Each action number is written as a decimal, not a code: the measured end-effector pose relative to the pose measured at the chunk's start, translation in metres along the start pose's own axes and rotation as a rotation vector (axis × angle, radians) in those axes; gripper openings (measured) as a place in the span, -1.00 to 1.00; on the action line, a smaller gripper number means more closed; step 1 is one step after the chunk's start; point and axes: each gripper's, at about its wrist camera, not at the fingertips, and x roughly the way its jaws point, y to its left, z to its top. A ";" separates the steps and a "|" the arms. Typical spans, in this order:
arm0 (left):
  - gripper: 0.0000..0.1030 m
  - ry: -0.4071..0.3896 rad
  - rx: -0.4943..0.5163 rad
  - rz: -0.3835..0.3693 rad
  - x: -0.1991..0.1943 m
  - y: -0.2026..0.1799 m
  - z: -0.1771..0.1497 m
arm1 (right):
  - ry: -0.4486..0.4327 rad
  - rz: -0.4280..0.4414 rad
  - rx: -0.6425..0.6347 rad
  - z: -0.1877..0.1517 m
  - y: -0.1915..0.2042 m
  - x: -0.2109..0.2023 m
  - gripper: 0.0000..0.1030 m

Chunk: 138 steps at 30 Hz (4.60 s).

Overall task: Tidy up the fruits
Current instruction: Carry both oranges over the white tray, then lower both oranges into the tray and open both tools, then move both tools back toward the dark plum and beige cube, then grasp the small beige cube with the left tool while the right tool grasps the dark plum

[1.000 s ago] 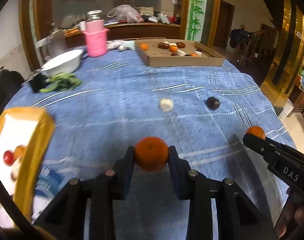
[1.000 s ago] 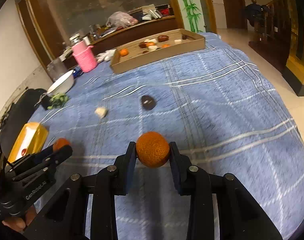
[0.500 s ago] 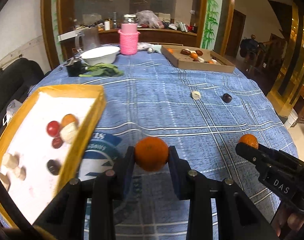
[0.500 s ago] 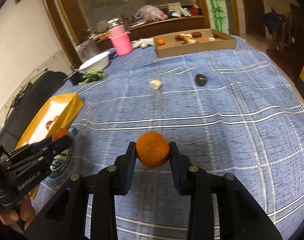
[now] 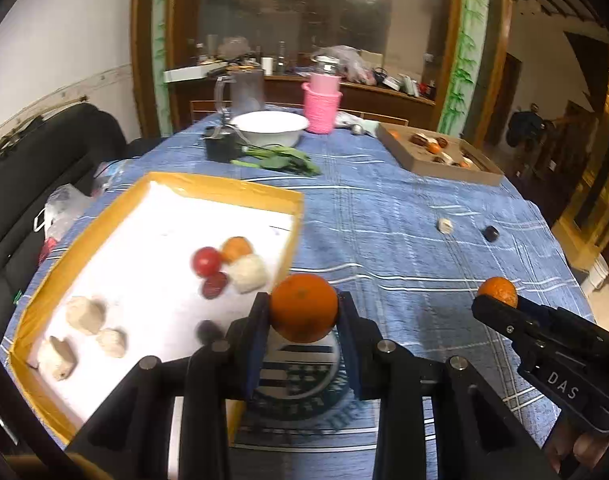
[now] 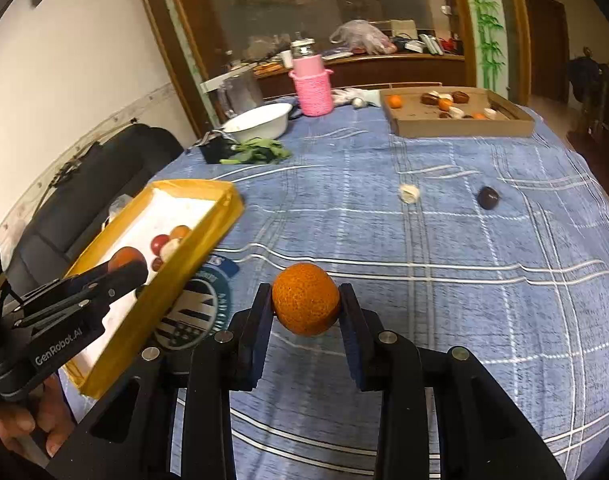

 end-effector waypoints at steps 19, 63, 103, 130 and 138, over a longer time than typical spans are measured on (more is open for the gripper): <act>-0.31 -0.012 -0.128 0.135 -0.003 0.095 0.001 | 0.015 0.100 -0.139 0.019 0.083 0.030 -0.40; -0.29 0.099 -0.264 0.280 0.043 0.177 0.007 | 0.182 0.198 -0.356 0.005 0.175 0.116 -0.37; 0.76 0.098 0.158 -0.039 0.126 -0.140 0.048 | 0.084 -0.271 0.153 0.071 -0.189 0.091 -0.28; -0.53 0.114 0.179 -0.049 0.128 -0.150 0.035 | 0.047 -0.233 0.175 0.028 -0.168 0.031 -0.59; -0.53 0.099 0.152 -0.042 0.082 -0.113 0.006 | 0.034 -0.221 0.133 0.004 -0.118 0.009 -0.59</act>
